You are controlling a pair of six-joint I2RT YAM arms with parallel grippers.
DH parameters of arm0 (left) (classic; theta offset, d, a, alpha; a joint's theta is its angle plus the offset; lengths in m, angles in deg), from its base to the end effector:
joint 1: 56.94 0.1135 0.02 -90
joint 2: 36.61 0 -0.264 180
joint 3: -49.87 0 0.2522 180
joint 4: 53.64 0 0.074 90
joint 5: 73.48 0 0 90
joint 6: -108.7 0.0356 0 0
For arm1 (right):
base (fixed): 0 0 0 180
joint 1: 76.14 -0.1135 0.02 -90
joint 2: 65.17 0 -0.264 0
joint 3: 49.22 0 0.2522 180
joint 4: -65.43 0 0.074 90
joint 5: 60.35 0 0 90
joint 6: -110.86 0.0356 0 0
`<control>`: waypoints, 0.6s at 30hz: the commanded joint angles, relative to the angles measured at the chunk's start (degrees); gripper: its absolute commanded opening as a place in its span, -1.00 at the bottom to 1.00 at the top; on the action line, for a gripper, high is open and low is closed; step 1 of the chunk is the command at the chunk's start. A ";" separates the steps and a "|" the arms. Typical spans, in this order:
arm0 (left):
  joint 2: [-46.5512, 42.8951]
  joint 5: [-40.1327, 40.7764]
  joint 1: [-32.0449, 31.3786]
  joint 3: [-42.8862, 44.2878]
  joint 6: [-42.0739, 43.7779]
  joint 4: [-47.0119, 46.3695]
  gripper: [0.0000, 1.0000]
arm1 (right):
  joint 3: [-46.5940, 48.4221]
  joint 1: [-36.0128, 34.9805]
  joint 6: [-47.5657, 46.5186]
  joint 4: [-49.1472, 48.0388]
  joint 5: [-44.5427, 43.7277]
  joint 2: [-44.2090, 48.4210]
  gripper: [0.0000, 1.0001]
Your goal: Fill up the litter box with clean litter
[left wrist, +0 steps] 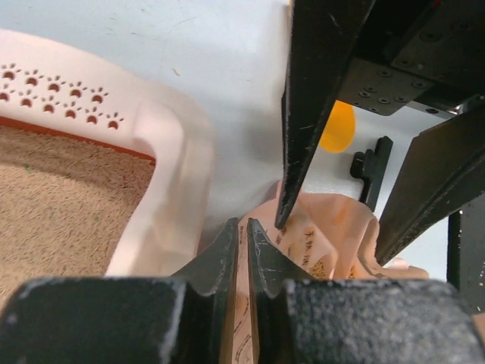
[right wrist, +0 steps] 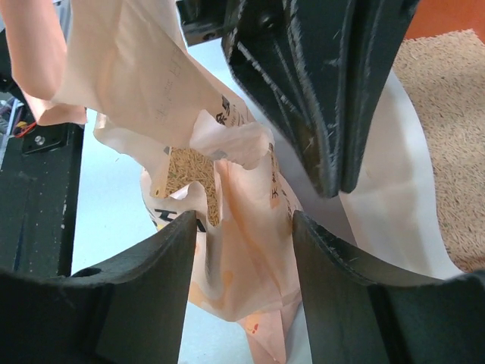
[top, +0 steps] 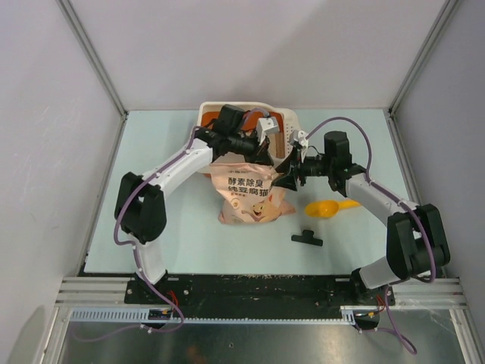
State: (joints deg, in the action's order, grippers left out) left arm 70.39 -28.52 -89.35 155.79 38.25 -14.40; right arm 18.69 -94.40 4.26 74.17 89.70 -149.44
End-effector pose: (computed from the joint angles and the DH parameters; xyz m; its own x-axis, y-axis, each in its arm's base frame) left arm 0.3452 -0.2490 0.2971 -0.2356 0.4297 -0.8717 0.9689 0.1736 -0.1763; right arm 0.2930 0.1292 0.2662 -0.1285 -0.1926 -0.9728 -0.9791 0.1808 0.0935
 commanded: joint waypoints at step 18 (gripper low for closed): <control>-2.85 -5.76 1.99 1.00 -0.91 6.08 -0.92 | 4.56 0.95 10.18 -16.16 15.61 -8.10 0.34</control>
State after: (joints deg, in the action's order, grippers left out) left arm 67.31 -30.05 -87.88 154.79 38.20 -9.66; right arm 20.42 -93.75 10.99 62.98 99.64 -156.24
